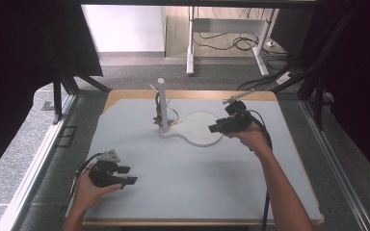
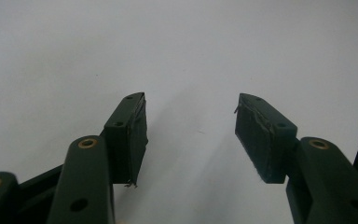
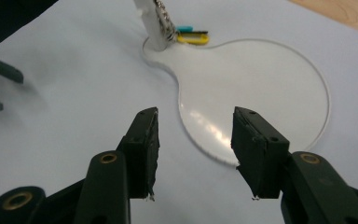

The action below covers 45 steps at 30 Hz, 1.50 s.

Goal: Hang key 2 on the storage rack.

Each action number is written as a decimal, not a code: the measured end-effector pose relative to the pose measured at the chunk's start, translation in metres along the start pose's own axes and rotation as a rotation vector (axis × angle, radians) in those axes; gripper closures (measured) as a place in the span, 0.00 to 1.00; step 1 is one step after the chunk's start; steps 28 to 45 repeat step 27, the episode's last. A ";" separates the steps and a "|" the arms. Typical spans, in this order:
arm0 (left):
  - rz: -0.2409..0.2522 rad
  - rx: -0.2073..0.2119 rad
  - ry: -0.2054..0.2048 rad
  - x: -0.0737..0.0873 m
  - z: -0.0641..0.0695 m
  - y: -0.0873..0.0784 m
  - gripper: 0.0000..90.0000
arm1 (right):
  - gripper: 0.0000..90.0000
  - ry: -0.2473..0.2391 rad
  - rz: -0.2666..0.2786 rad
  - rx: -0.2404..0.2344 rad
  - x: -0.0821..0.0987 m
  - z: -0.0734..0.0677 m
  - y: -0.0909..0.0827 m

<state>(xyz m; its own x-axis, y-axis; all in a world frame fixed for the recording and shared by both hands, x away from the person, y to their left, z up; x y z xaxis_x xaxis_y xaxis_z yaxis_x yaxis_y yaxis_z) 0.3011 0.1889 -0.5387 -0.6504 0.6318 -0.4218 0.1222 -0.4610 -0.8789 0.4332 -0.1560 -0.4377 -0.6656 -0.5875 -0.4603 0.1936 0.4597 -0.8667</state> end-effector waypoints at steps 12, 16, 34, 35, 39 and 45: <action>-0.020 -0.013 0.000 0.002 0.002 0.004 0.49 | 0.55 0.030 0.084 0.069 0.121 0.003 0.003; -0.026 -0.012 0.002 0.004 0.005 0.004 0.49 | 0.55 0.085 0.128 0.045 0.152 0.001 0.012; -0.015 0.001 -0.004 0.004 0.004 0.003 0.48 | 0.48 0.078 0.144 0.118 0.164 0.003 0.010; -0.015 0.001 -0.004 0.004 0.004 0.003 0.48 | 0.48 0.078 0.144 0.118 0.164 0.003 0.010; -0.015 0.001 -0.004 0.004 0.004 0.003 0.48 | 0.48 0.078 0.144 0.118 0.164 0.003 0.010; -0.015 0.001 -0.004 0.004 0.004 0.003 0.48 | 0.48 0.078 0.144 0.118 0.164 0.003 0.010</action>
Point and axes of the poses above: each handheld gripper's, and its own axes: y roughly forward along the jaws, x roughly out of its underside, z roughly to its right, the point moved 7 cm from there along y, roughly forward along the jaws, and after that the axes turned 14 degrees about -z, right-handed, at the moved point
